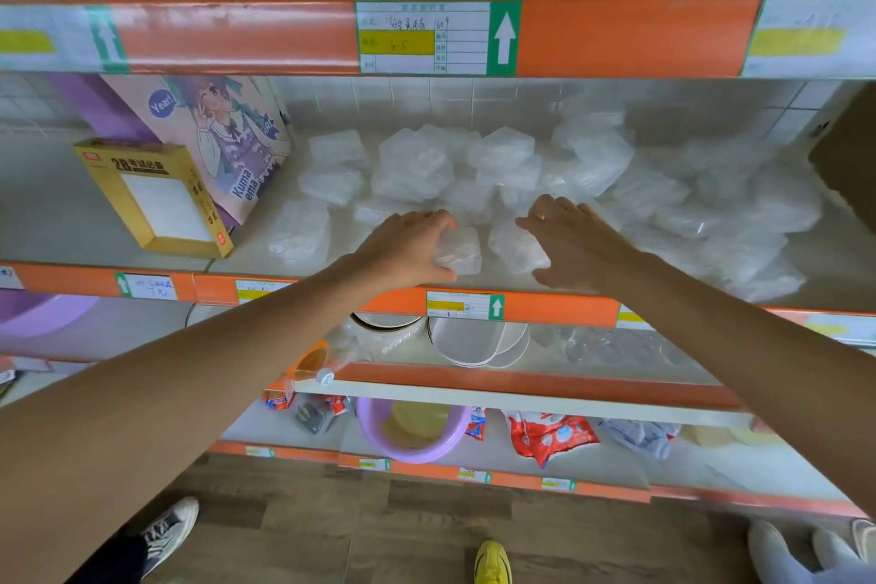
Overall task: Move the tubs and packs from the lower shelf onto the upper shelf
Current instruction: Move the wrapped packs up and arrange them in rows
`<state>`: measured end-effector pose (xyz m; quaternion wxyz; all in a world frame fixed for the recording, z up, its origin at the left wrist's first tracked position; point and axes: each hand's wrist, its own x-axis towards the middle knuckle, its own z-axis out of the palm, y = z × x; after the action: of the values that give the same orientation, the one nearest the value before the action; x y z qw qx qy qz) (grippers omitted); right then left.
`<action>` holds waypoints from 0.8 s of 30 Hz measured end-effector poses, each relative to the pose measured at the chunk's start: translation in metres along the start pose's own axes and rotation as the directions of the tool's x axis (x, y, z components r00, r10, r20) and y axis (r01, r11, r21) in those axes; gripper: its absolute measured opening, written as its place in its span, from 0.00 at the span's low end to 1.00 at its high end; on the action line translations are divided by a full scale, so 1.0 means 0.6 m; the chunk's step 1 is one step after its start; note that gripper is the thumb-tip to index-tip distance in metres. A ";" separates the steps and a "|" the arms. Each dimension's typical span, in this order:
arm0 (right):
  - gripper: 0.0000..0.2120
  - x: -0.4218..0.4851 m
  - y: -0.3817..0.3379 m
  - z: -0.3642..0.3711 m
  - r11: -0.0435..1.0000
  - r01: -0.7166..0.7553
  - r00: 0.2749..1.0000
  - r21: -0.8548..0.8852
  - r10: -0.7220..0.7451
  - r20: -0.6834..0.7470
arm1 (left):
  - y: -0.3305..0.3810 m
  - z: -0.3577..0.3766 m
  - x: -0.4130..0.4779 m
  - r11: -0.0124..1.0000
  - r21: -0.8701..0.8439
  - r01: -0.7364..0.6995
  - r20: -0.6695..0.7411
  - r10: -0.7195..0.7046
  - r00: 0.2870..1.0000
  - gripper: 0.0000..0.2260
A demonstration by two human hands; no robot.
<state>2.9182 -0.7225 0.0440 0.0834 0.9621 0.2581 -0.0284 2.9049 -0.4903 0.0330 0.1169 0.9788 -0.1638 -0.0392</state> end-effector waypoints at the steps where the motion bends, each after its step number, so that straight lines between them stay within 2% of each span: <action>1: 0.31 0.002 0.007 -0.001 0.999 0.007 1.000 0.041 -0.008 0.013 | 0.001 0.000 -0.003 1.000 -0.020 0.019 -0.011 -0.019 1.000 0.30; 5: 0.30 0.011 0.021 -0.002 0.988 0.022 0.999 0.150 -0.025 0.020 | 0.001 0.005 -0.014 0.996 -0.076 0.056 -0.052 -0.060 0.997 0.30; 9: 0.32 0.014 0.017 -0.002 0.995 -0.008 0.999 0.101 0.013 -0.049 | -0.006 0.014 -0.022 0.989 -0.119 0.088 -0.084 -0.098 0.992 0.29; 16: 0.36 0.003 -0.001 0.002 0.961 -0.088 0.988 0.261 0.117 -0.096 | -0.011 0.003 -0.050 0.994 -0.092 0.050 -0.113 -0.060 0.992 0.29; 24: 0.33 -0.041 -0.027 -0.019 0.941 -0.076 0.970 0.329 0.147 -0.195 | -0.017 -0.027 -0.088 0.997 -0.079 0.021 -0.130 -0.031 0.991 0.29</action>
<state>2.8890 -0.7190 0.0550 -0.1006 0.9733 0.2024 0.0403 2.8599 -0.4600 0.0483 0.1648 0.9760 -0.1414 0.0172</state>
